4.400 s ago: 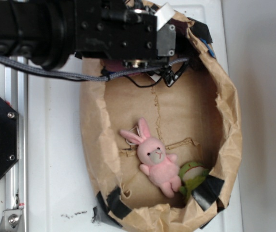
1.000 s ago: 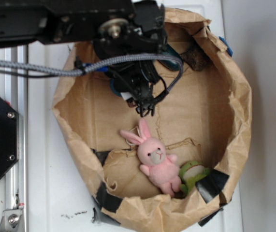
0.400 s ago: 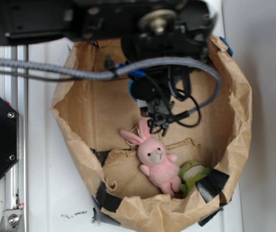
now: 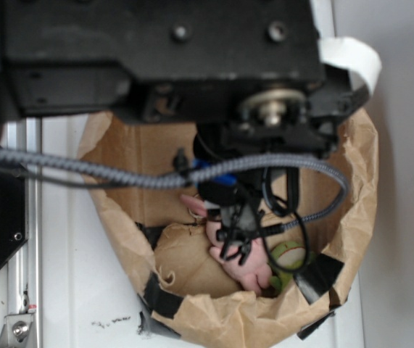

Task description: Grab the blue ball.

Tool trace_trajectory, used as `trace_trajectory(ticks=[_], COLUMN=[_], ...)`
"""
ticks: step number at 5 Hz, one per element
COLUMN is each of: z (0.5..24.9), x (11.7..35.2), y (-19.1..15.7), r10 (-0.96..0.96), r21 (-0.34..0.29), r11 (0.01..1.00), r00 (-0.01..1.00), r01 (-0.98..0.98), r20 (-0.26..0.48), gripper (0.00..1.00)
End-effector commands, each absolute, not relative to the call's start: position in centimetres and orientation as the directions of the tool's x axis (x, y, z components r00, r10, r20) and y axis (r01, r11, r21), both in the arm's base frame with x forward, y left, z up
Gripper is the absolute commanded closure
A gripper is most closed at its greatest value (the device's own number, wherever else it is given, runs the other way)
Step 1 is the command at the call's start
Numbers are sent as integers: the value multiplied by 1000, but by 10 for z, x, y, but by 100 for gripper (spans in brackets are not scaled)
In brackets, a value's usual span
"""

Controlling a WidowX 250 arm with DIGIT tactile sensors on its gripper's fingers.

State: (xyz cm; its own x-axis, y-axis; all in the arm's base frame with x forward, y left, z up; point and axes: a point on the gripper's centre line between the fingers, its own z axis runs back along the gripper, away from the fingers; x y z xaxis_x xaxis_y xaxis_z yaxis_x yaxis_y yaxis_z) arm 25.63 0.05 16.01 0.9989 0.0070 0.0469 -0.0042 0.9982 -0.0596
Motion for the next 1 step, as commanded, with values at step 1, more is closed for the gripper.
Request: trace_trajectory(ticks=[1], z=[176], x=[241], y=[-8], r10=[32], r21=[-34], r11=[999], r00=[992], r01=[-28], r20=[123], gripper=[100])
